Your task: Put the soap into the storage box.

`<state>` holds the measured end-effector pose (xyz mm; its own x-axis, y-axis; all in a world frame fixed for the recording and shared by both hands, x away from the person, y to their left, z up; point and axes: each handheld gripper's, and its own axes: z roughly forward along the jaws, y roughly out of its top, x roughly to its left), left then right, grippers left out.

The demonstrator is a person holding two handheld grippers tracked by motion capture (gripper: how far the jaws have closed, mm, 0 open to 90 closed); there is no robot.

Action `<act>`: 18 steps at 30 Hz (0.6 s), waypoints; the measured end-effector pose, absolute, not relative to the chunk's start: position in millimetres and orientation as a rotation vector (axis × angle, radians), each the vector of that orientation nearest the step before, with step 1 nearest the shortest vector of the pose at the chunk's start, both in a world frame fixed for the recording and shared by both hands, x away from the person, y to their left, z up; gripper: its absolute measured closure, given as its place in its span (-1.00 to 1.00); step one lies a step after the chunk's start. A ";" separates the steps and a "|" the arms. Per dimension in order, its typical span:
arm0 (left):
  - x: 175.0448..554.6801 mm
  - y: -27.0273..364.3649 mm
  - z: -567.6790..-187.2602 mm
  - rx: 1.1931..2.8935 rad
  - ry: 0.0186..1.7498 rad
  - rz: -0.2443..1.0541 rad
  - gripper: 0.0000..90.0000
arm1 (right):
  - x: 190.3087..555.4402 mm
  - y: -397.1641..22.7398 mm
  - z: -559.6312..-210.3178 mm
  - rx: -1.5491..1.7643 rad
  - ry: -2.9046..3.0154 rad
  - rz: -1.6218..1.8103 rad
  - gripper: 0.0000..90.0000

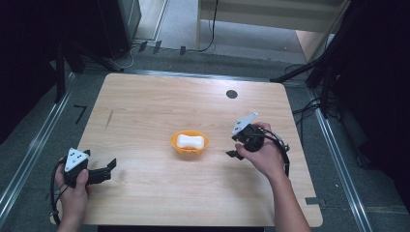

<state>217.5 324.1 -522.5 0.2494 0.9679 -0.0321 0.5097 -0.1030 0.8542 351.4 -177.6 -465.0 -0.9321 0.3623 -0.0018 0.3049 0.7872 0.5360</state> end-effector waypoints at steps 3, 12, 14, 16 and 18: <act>217.6 324.2 -522.5 1.734 1.370 0.734 -1.00 | 349.4 -180.8 -466.9 0.555 2.865 0.837 -0.23; 217.6 324.8 -522.6 1.727 1.371 0.731 -1.00 | 341.6 -192.8 -472.7 0.594 2.845 0.862 -0.27; 217.4 324.7 -522.5 1.725 1.372 0.733 -1.00 | 339.0 -197.1 -473.9 0.617 2.841 0.879 -0.28; 217.4 324.8 -522.5 1.725 1.371 0.733 -1.00 | 338.4 -198.9 -474.4 0.621 2.841 0.883 -0.28; 217.4 324.6 -522.6 1.722 1.375 0.736 -1.00 | 336.1 -202.8 -476.2 0.652 2.834 0.888 -0.31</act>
